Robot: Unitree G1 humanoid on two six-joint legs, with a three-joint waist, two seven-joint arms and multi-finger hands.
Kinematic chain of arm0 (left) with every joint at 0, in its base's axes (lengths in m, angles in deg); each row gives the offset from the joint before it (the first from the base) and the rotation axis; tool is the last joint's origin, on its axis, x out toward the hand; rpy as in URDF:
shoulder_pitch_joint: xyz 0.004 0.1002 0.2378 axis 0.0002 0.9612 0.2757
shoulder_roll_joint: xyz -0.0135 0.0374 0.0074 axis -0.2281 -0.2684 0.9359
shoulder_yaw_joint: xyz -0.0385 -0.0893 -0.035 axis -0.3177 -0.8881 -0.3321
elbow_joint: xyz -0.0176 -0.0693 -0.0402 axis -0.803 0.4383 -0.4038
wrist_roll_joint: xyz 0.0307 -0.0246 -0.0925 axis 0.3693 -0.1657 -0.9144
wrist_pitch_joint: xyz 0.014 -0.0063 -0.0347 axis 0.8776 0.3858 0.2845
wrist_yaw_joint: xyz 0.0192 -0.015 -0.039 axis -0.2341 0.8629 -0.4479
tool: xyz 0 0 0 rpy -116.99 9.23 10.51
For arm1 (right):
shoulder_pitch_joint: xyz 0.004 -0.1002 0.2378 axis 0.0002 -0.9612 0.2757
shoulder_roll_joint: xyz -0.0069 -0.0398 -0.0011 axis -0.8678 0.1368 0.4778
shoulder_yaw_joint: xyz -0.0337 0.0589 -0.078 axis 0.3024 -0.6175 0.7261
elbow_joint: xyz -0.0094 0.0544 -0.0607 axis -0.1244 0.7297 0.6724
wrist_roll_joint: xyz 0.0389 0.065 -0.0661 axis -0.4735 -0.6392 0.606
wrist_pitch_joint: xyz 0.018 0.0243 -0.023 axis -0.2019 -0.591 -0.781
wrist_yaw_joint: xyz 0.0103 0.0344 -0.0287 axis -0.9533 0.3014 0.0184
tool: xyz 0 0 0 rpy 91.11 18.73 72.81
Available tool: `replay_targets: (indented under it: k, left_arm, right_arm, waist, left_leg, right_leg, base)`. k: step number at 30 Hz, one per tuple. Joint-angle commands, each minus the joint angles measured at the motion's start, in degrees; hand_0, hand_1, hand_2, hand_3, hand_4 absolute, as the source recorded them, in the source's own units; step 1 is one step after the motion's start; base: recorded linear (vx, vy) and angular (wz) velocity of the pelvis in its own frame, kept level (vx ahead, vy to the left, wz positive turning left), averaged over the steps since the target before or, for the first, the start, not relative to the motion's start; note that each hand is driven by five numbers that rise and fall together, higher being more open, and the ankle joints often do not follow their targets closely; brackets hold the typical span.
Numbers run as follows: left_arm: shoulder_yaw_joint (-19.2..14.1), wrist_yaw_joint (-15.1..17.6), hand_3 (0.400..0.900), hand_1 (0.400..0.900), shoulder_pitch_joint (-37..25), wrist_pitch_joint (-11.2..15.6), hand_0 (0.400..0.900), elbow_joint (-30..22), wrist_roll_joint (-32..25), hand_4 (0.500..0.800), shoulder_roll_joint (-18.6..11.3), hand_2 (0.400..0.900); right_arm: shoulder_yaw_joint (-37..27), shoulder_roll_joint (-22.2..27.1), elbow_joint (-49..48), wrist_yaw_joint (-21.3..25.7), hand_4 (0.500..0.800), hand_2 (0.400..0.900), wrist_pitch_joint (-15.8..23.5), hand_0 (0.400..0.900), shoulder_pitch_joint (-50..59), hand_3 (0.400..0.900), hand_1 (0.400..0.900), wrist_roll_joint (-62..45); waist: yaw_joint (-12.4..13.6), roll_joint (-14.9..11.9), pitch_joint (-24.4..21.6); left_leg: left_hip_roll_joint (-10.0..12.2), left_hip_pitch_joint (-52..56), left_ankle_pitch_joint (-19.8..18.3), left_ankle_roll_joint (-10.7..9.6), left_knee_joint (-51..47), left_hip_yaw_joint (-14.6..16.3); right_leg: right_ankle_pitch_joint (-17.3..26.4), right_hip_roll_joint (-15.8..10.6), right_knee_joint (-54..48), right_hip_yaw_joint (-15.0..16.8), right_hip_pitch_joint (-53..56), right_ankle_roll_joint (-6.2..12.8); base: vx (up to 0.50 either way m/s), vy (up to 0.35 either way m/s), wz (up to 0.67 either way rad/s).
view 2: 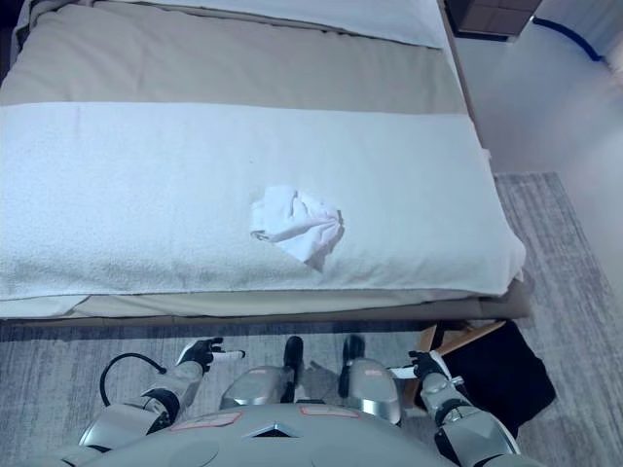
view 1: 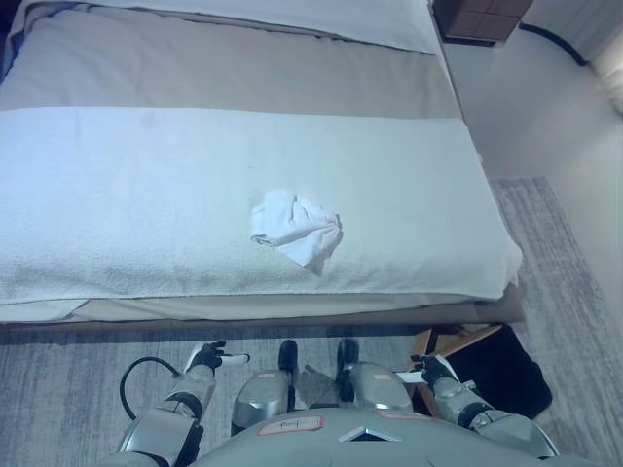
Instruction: Put the clothes on the bed into the basket.
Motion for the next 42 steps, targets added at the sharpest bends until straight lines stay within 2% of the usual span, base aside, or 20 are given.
replay_targets:
  k: [1, 2, 3, 6, 7, 9, 10, 11, 14, 18, 20, 21, 22, 28, 35, 42]
  left_arm:
    - [-1.59, 0.80, 0.900, 0.900, 2.83, 0.13, 0.900, 0.56, 1.98, 0.800, -2.36, 0.900]
    - [-1.62, 0.80, 0.900, 0.900, 2.83, 0.13, 0.900, 0.56, 1.99, 0.800, -2.37, 0.900]
    - [-2.36, 2.29, 0.900, 0.900, 4.06, 0.33, 0.900, 0.42, 1.85, 0.800, -2.76, 0.900]
    - [-2.36, 2.76, 0.900, 0.900, 5.23, 0.71, 0.900, -0.18, 1.74, 0.800, -2.20, 0.900]
    - [-0.47, 3.21, 0.900, 0.900, 5.23, 1.14, 0.900, -0.76, 1.87, 0.800, -2.08, 0.900]
    - [0.37, 3.80, 0.900, 0.900, 4.57, 1.27, 0.900, -1.20, 1.40, 0.800, -1.80, 0.900]
    - [1.39, 4.78, 0.900, 0.900, 3.56, 1.67, 0.900, -1.39, 0.48, 0.800, -1.69, 0.900]
    - [3.43, 5.95, 0.900, 0.900, 2.16, 1.63, 0.900, -1.89, -0.88, 0.800, -0.87, 0.900]
    - [4.88, 7.04, 0.900, 0.900, 0.38, 1.15, 0.900, -0.99, -3.17, 0.800, 0.15, 0.900]
    - [5.21, 8.33, 0.900, 0.900, -1.27, 0.89, 0.900, -0.21, -5.50, 0.800, 0.06, 0.900]
    - [6.04, 8.81, 0.900, 0.900, -2.25, 1.24, 0.900, -0.63, -7.49, 0.800, -0.10, 0.900]
    - [6.03, 8.81, 0.900, 0.900, -2.30, 1.24, 0.900, -0.62, -7.49, 0.800, -0.10, 0.900]
    - [6.32, 9.05, 0.900, 0.900, -2.58, 1.12, 0.900, -0.72, -8.27, 0.800, -0.08, 0.900]
    - [7.30, 9.51, 0.900, 0.900, -3.80, 1.56, 0.900, -1.55, -10.13, 0.800, 0.00, 0.900]
    - [8.77, 9.74, 0.900, 0.900, -4.38, 1.63, 0.900, -2.80, -11.09, 0.800, 0.46, 0.900]
    - [10.05, 9.73, 0.900, 0.900, -5.05, 1.98, 0.900, -4.70, -12.28, 0.800, 0.53, 0.900]
  right_arm:
    - [2.20, 4.31, -2.13, 1.59, 0.800, 0.900, -0.15, 0.900, 1.97, 0.900, 0.900, 2.36]
    - [2.21, 4.29, -2.13, 1.60, 0.800, 0.900, -0.16, 0.900, 1.98, 0.900, 0.900, 2.37]
    - [5.47, 6.49, -7.41, 2.10, 0.800, 0.900, 0.14, 0.900, 5.87, 0.900, 0.900, 6.56]
    - [6.61, 9.11, -10.39, 1.71, 0.800, 0.900, 0.30, 0.900, 9.45, 0.900, 0.900, 8.19]
    - [9.85, 12.48, -13.63, 3.01, 0.800, 0.900, 0.18, 0.900, 17.26, 0.900, 0.900, 11.72]
    - [11.91, 13.29, -14.50, 4.02, 0.800, 0.900, -0.05, 0.900, 21.01, 0.900, 0.900, 13.95]
    - [14.60, 13.58, -14.81, 4.73, 0.800, 0.900, -0.16, 0.900, 26.42, 0.900, 0.900, 16.00]
    - [18.17, 12.89, -15.39, 4.94, 0.800, 0.900, -0.91, 0.900, 34.04, 0.900, 0.900, 17.14]
    - [21.54, 10.46, -11.77, 5.15, 0.800, 0.900, -1.53, 0.900, 44.50, 0.900, 0.900, 16.41]
    - [22.10, 7.88, -8.27, 5.91, 0.800, 0.900, -2.37, 0.900, 52.91, 0.900, 0.900, 13.76]
    - [21.70, 6.54, -4.80, 7.03, 0.800, 0.900, -2.55, 0.900, 58.28, 0.900, 0.900, 10.87]
    - [21.69, 6.54, -4.78, 7.03, 0.800, 0.900, -2.53, 0.900, 58.33, 0.900, 0.900, 10.86]
    - [21.62, 6.24, -3.58, 7.36, 0.800, 0.900, -2.58, 0.900, 59.97, 0.900, 0.900, 9.59]
    - [20.31, 7.49, -1.57, 7.87, 0.800, 0.900, -2.27, 0.900, 62.78, 0.900, 0.900, 5.76]
    - [20.77, 7.42, -0.53, 7.50, 0.800, 0.900, -2.40, 0.900, 63.66, 0.900, 0.900, 5.07]
    - [21.77, 10.06, 1.00, 6.80, 0.800, 0.900, -2.64, 0.900, 65.65, 0.900, 0.900, 5.56]
  waist:
    - [1.98, -1.46, 0.90]
    - [1.87, -1.45, 1.04]
    - [2.93, -1.42, 0.37]
    - [3.41, -1.05, -0.42]
    - [4.15, -0.52, 0.50]
    - [4.21, -0.09, 1.28]
    - [4.57, 0.19, 2.40]
    - [5.31, 0.45, 3.85]
    - [6.93, 0.58, 5.70]
    - [8.23, 0.56, 7.65]
    - [10.00, 1.16, 9.54]
    - [9.87, 1.12, 9.41]
    - [11.13, 1.69, 10.70]
    - [13.58, 3.63, 13.76]
    - [14.70, 4.48, 15.98]
    - [14.55, 5.81, 18.61]
  left_leg:
    - [1.27, 0.75, -1.50, -6.79, -0.21, 0.15]
    - [1.27, 0.91, -1.53, -6.79, -0.21, 0.03]
    - [2.14, 0.84, -1.75, -7.80, -0.21, -0.58]
    - [2.67, 0.14, -1.48, -8.29, -0.21, -1.68]
    - [3.35, -1.42, -0.80, -8.70, -0.21, -2.61]
    - [3.51, -2.56, -0.34, -8.72, -0.21, -3.08]
    - [3.66, -3.76, 0.15, -8.82, -0.21, -3.50]
    - [3.84, -6.28, 1.15, -9.01, -0.21, -4.25]
    - [3.78, -9.55, 2.44, -9.35, -0.21, -5.41]
    - [3.86, -12.14, 3.46, -9.77, -0.21, -6.56]
    - [3.96, -14.15, 4.05, -10.15, -0.21, -7.95]
    - [3.84, -14.43, 4.25, -10.10, -0.21, -8.06]
    - [3.91, -15.57, 4.61, -10.26, -0.21, -8.82]
    - [3.14, -19.70, 6.32, -10.61, -0.21, -11.60]
    - [2.65, -22.52, 6.91, -10.49, 0.11, -11.75]
    - [2.45, -25.40, 7.44, -10.70, 0.92, -11.23]
  right_leg:
    - [8.01, -2.28, 2.22, 0.53, 1.07, 0.40]
    - [8.01, -2.29, 2.12, 0.40, 1.33, 0.41]
    - [8.05, -2.41, 2.41, -1.60, 2.41, 0.40]
    - [7.85, -2.86, 2.68, -3.49, 2.80, 0.29]
    - [7.08, -2.73, 4.04, -4.37, 1.82, 0.01]
    - [6.76, -2.72, 4.98, -4.50, 0.50, -0.15]
    - [6.56, -2.56, 5.79, -4.56, -0.85, -0.35]
    - [6.53, -2.57, 6.23, -5.12, -2.61, -0.53]
    - [6.61, -2.69, 6.51, -6.21, -4.75, -0.62]
    - [6.54, -2.83, 6.96, -7.23, -6.60, -0.84]
    - [6.14, -3.12, 7.84, -8.54, -7.97, -1.01]
    - [6.33, -3.23, 7.71, -8.65, -8.12, -0.96]
    - [5.99, -3.66, 8.08, -9.56, -8.59, -0.91]
    - [5.16, -4.61, 9.39, -11.36, -10.98, -1.05]
    - [5.11, -5.12, 9.82, -11.54, -13.49, -1.15]
    - [4.80, -5.43, 11.59, -11.03, -16.83, -1.44]
  base:
    - [0.22, -0.164, 0.60]
    - [0.24, -0.290, 0.82]
    - [0.11, -0.169, 0.44]
    - [0.13, -0.151, 0.52]
    - [-0.05, -0.066, 0.24]
    - [-0.08, -0.043, 0.14]
    - [-0.16, -0.042, 0.12]
    - [-0.17, -0.054, 0.17]
    - [-0.11, -0.039, 0.20]
    - [-0.08, -0.018, 0.22]
    - [-0.05, -0.019, 0.39]
    - [-0.05, -0.005, 0.39]
    - [-0.05, 0.002, 0.38]
    - [-0.04, 0.010, 0.38]
    - [-0.01, 0.022, 0.05]
    - [-0.03, 0.009, -0.01]
